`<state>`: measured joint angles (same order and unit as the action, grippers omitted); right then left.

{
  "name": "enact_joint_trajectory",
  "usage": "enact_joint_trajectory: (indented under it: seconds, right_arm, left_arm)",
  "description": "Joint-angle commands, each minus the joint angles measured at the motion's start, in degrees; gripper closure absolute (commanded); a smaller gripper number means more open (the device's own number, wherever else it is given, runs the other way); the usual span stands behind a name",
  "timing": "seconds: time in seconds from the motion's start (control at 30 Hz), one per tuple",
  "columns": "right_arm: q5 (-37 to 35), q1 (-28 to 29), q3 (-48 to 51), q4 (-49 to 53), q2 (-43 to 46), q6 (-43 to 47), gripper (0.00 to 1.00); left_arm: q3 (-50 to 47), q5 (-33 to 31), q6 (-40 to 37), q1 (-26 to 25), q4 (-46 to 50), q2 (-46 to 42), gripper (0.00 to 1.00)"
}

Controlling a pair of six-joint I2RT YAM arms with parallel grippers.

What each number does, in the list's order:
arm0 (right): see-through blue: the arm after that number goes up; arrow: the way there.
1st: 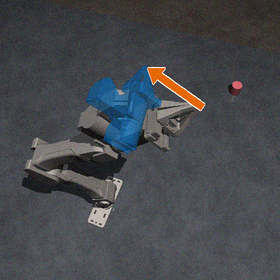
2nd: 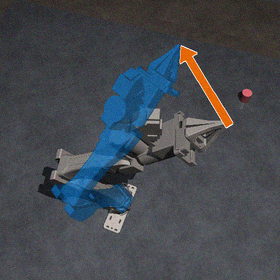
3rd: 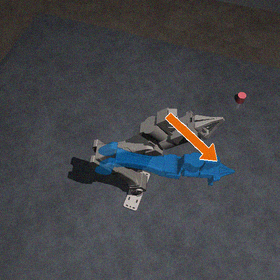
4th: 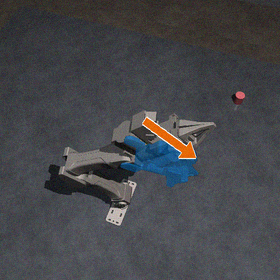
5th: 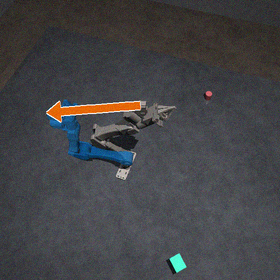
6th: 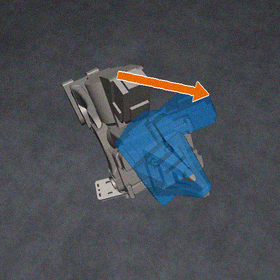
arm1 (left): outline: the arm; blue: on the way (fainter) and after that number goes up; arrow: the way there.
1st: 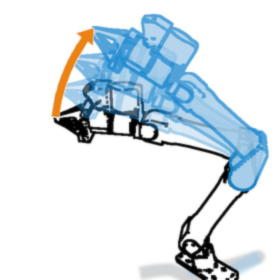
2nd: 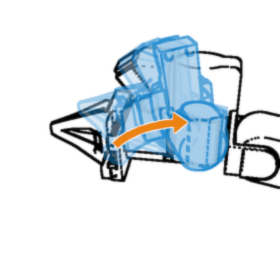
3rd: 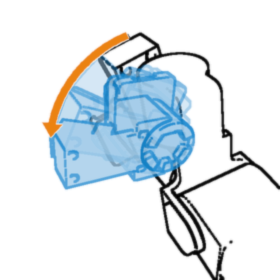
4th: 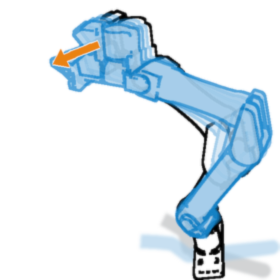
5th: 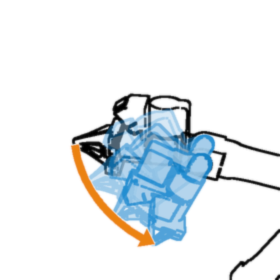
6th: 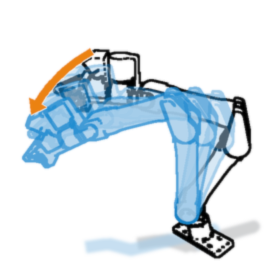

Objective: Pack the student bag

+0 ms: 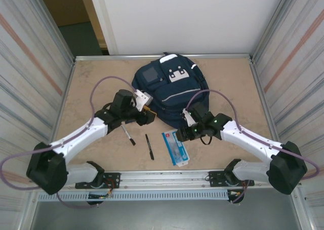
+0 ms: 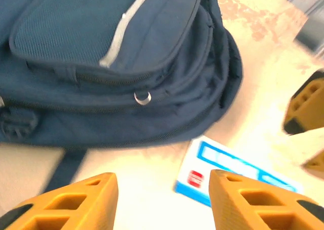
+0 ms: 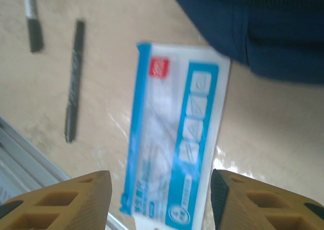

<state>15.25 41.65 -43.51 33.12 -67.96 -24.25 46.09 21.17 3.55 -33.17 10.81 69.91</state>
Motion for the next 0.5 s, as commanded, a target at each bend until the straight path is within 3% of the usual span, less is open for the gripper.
enact_joint_trajectory:
  seconds: [0.0, 0.13, 0.23, 0.37, 0.47]
  right_arm:
    - [7.7, -3.7, 2.2, 2.7, -1.3, -1.5, 0.47]
    - [16.0, -8.2, 4.2, 1.9, -4.3, -0.3, 0.49]
    - [15.8, -8.6, 5.2, 4.1, -4.5, -2.0, 0.50]
    - [12.7, -9.3, 10.3, 2.7, -2.6, -8.8, 0.48]
    - [13.5, -8.7, 12.7, 2.4, -0.9, -12.7, 0.48]
  left_arm:
    - [-2.6, 1.7, 14.0, -1.9, 9.0, -1.8, 0.54]
    - [-1.9, -8.4, 22.3, -12.9, 8.0, -0.4, 0.59]
    - [-3.5, -9.2, 28.1, -17.5, -0.1, 3.6, 0.62]
    - [-1.9, -6.6, 32.1, -18.9, -3.9, 11.8, 0.66]
    - [0.9, -9.2, 28.5, -23.3, -4.0, 16.7, 0.67]
